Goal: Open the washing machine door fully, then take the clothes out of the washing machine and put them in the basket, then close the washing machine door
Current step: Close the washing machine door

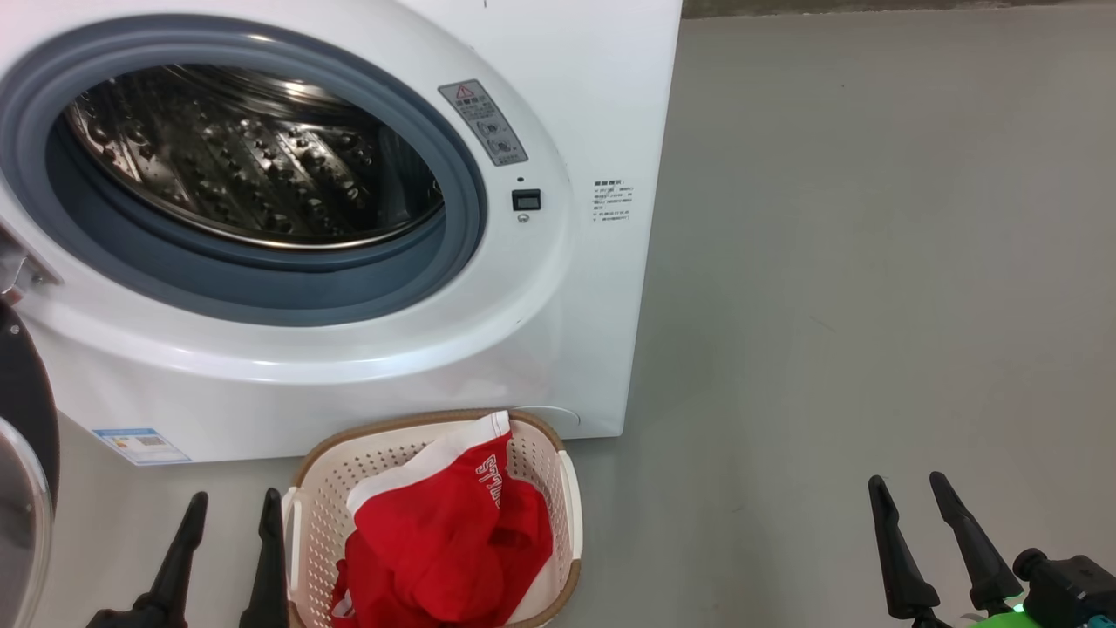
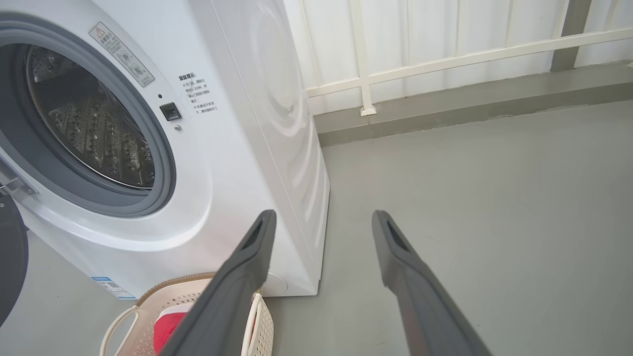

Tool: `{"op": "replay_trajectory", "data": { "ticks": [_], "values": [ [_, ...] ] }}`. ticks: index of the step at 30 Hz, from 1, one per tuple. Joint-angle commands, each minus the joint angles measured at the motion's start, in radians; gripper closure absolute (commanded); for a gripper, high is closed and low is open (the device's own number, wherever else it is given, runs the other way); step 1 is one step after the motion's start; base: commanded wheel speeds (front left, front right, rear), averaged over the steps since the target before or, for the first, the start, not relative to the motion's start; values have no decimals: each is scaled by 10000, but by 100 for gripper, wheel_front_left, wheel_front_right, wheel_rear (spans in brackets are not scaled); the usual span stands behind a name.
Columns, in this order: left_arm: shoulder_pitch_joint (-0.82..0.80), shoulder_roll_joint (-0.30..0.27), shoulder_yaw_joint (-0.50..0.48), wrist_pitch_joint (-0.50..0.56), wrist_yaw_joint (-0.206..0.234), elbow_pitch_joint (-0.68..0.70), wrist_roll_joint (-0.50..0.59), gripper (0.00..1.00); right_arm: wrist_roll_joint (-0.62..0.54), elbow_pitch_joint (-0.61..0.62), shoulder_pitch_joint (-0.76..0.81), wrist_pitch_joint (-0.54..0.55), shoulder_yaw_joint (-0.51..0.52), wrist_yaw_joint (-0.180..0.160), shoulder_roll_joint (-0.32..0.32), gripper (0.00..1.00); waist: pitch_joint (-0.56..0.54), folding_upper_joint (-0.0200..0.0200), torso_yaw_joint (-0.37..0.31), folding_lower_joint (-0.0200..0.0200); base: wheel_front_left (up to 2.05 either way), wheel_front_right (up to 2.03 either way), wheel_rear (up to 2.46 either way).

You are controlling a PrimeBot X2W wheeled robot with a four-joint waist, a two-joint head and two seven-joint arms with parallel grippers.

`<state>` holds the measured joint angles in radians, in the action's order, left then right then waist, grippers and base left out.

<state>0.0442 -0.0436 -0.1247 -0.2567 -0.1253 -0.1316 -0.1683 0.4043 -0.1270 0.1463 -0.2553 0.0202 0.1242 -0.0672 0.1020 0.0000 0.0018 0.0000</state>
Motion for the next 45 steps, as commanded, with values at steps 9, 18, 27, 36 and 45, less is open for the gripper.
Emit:
{"op": "replay_trajectory", "data": {
  "ticks": [9, 18, 27, 36, 45],
  "values": [
    [-97, -67, -210, -51, -54, 290, 20, 0, 18, 250, -125, -65, -252, 65, -162, 0, -5, 0, -1, 0, -63, 63, 0],
    [-95, -67, -210, -51, -54, 312, 12, 0, 23, 252, -133, -65, -232, 65, -139, 0, 20, 0, -26, 0, -136, 136, 0],
    [-137, -66, -190, -51, -54, 361, -54, 0, 24, 271, -139, -65, -208, 65, -116, 0, 59, 0, 15, 0, -65, 65, 0],
    [-192, -66, -226, -51, -14, 310, -41, 0, 8, 258, -168, -65, -203, 65, -104, 0, 76, 0, 46, 0, 0, 0, 0],
    [-304, -66, -76, -51, 180, 175, -267, 0, -5, 196, -272, -65, -347, 65, -219, 0, 74, 0, 498, 0, 0, 0, 0]
  ]
}}
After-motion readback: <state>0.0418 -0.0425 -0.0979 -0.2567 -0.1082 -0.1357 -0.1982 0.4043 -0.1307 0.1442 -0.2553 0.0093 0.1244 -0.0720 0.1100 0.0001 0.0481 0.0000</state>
